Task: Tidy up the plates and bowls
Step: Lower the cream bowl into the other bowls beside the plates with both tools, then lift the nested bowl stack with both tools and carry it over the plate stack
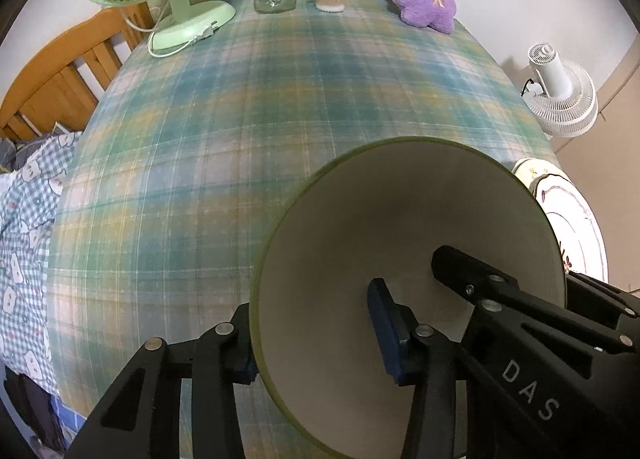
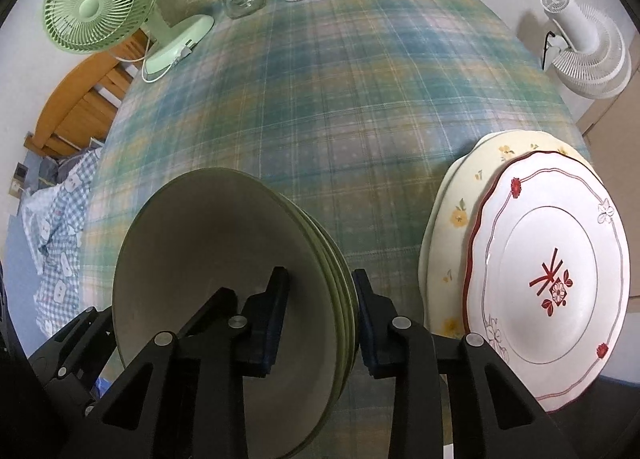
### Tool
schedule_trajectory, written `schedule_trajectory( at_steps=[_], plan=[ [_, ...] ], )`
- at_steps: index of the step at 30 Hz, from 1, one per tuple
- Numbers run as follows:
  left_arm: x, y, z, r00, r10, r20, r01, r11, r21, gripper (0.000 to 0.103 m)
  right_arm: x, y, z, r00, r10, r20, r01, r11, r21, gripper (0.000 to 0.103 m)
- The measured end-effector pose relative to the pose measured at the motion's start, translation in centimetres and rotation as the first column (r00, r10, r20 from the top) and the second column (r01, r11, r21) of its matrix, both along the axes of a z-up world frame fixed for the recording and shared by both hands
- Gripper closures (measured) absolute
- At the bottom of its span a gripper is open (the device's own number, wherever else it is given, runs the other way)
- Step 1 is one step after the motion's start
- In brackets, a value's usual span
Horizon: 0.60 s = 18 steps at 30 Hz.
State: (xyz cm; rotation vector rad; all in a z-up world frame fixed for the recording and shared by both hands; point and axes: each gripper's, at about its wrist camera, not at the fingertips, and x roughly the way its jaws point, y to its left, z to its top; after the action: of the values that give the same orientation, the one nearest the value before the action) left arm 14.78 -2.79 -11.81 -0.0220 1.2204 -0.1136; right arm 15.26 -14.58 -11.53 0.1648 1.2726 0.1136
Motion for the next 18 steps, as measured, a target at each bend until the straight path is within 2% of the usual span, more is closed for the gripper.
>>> schedule_trajectory(
  at_steps=[5, 18],
  plan=[
    [-0.4, 0.5, 0.4, 1.000, 0.011, -0.007, -0.012, 1.000, -0.014, 0.058, -0.4, 0.3, 0.6, 1.000, 0.006, 0.005, -0.006, 1.000, -0.011, 0.068],
    [-2.0, 2.6, 4.3, 0.997, -0.009, 0.079, 0.009, 1.000, -0.005, 0.059, -2.4, 2.3, 4.7, 0.997, -0.019, 0.081, 0.020, 1.000, -0.020, 0.068]
  ],
)
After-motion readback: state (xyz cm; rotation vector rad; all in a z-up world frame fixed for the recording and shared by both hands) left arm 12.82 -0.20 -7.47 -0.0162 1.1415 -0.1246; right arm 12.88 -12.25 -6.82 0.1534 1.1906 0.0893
